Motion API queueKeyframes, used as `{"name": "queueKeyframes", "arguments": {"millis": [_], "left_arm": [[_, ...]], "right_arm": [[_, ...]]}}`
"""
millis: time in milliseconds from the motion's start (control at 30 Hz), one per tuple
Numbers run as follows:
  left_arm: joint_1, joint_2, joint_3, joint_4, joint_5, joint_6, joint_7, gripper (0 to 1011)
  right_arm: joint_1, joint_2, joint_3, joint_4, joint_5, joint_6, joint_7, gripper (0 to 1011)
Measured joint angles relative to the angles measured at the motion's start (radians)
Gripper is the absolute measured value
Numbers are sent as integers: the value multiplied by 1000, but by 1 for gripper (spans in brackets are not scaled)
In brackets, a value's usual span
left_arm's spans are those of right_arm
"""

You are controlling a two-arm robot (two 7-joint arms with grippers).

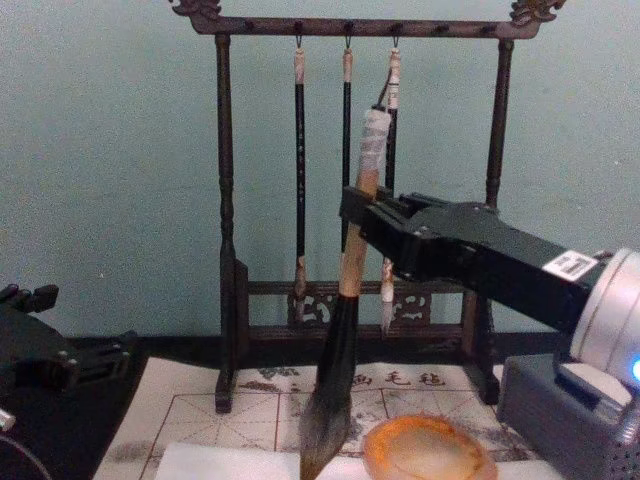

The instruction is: Pick up the brush from the inkstone, write on the paper, then place the brush back to its original position.

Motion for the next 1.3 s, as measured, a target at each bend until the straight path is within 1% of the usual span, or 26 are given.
{"name": "queueKeyframes", "arguments": {"millis": [233, 500, 833, 1033, 1300], "left_arm": [[0, 0, 0, 0, 0, 0, 0, 1001], [0, 0, 0, 0, 0, 0, 0, 1001], [0, 0, 0, 0, 0, 0, 0, 1001], [0, 0, 0, 0, 0, 0, 0, 1001], [0, 0, 0, 0, 0, 0, 0, 1001]], "right_arm": [[7, -31, 0, 32, -35, -16, 0, 200], [9, -52, 4, 49, -55, -18, 6, 200], [9, -81, 11, 73, -89, -26, 18, 200], [7, -93, 18, 84, -108, -29, 23, 200], [0, -97, 25, 87, -122, -29, 34, 200]]}}
